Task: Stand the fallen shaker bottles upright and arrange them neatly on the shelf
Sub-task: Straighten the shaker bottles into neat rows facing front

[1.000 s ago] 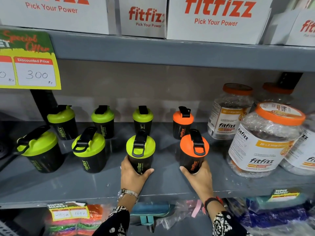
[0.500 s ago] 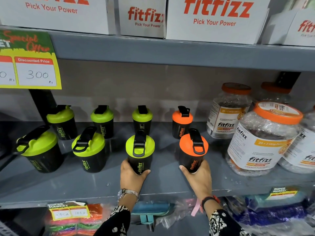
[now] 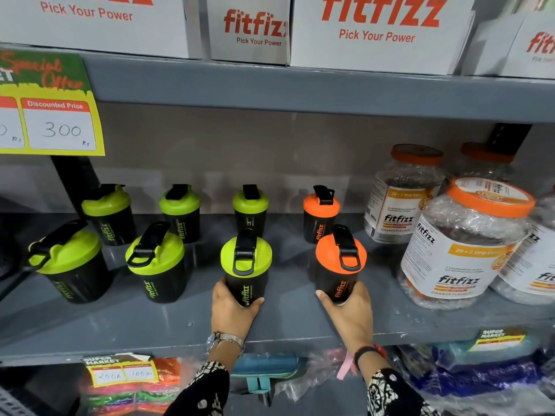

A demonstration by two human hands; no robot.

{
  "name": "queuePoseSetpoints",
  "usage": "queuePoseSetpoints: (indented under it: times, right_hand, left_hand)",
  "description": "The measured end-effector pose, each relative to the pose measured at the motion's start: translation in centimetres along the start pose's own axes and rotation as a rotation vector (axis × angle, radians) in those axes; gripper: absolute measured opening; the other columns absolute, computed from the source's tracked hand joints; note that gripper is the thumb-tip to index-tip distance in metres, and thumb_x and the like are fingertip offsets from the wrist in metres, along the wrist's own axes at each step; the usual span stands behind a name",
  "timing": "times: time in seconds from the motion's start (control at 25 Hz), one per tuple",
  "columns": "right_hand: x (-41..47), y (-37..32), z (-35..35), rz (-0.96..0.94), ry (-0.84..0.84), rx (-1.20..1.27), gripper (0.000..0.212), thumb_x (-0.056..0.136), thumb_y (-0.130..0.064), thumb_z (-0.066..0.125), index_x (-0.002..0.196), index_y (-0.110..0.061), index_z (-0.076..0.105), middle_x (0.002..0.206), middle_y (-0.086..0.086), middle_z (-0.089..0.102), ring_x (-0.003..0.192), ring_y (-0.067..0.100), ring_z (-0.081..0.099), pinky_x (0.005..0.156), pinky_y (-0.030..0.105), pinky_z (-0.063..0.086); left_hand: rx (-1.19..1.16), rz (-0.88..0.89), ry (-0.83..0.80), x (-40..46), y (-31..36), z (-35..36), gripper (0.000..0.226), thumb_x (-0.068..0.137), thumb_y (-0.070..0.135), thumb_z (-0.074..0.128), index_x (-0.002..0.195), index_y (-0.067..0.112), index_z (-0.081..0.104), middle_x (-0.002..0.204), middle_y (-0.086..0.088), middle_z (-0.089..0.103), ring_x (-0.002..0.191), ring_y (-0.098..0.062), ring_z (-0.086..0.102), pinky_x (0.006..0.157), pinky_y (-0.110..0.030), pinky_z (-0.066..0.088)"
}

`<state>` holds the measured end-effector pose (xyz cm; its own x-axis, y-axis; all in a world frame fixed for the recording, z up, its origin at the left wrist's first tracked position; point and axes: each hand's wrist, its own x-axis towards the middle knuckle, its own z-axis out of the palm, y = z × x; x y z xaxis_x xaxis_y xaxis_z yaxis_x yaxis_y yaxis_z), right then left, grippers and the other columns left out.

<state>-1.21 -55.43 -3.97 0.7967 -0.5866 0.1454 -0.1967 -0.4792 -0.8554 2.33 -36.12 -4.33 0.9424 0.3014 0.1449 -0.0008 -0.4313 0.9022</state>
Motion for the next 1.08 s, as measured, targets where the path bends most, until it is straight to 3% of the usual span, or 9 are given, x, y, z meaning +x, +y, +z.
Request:
queuePoseSetpoints:
  times: [0.6, 0.72, 0.92, 1.08]
  right_hand:
    - [0.1, 0.1, 0.0, 0.008, -0.008, 0.000, 0.058, 0.063, -0.030, 0.081, 0.107, -0.006, 0.051, 0.107, 0.014, 0.061, 0.102, 0.032, 0.058, 0.087, 0.045, 0.052]
    - [0.1, 0.1, 0.1, 0.019, -0.030, -0.022, 0.061, 0.063, -0.032, 0.081, 0.109, -0.007, 0.049, 0.109, 0.014, 0.059, 0.106, 0.033, 0.056, 0.089, 0.046, 0.051]
    - [-0.6, 0.0, -0.5, 0.047, -0.042, -0.047, 0.104, 0.062, -0.032, 0.083, 0.139, 0.000, 0.022, 0.142, 0.023, 0.037, 0.134, 0.036, 0.030, 0.111, 0.051, 0.032]
    - [-4.1, 0.0, 0.0, 0.040, 0.103, -0.035, 0.097, 0.072, -0.026, 0.076, 0.140, 0.006, 0.015, 0.146, 0.030, 0.025, 0.138, 0.040, 0.020, 0.114, 0.049, 0.022]
  left_hand:
    - [0.009, 0.015, 0.011, 0.1, -0.1, 0.1, 0.070, 0.052, 0.005, 0.085, 0.106, -0.011, 0.044, 0.109, -0.033, 0.053, 0.101, -0.045, 0.052, 0.084, -0.044, 0.046]
    - [-0.010, 0.013, -0.010, 0.1, -0.1, 0.1, 0.079, 0.052, 0.005, 0.086, 0.114, -0.010, 0.041, 0.116, -0.031, 0.051, 0.108, -0.043, 0.050, 0.090, -0.044, 0.043]
    - [-0.006, 0.039, -0.091, -0.8, -0.3, -0.9, 0.106, 0.049, 0.009, 0.088, 0.132, -0.007, 0.024, 0.135, -0.029, 0.038, 0.126, -0.041, 0.036, 0.105, -0.045, 0.031]
    - [0.018, 0.084, -0.131, -2.2, -1.5, -3.2, 0.101, 0.055, 0.013, 0.085, 0.132, -0.008, 0.023, 0.136, -0.029, 0.037, 0.127, -0.040, 0.035, 0.107, -0.045, 0.030]
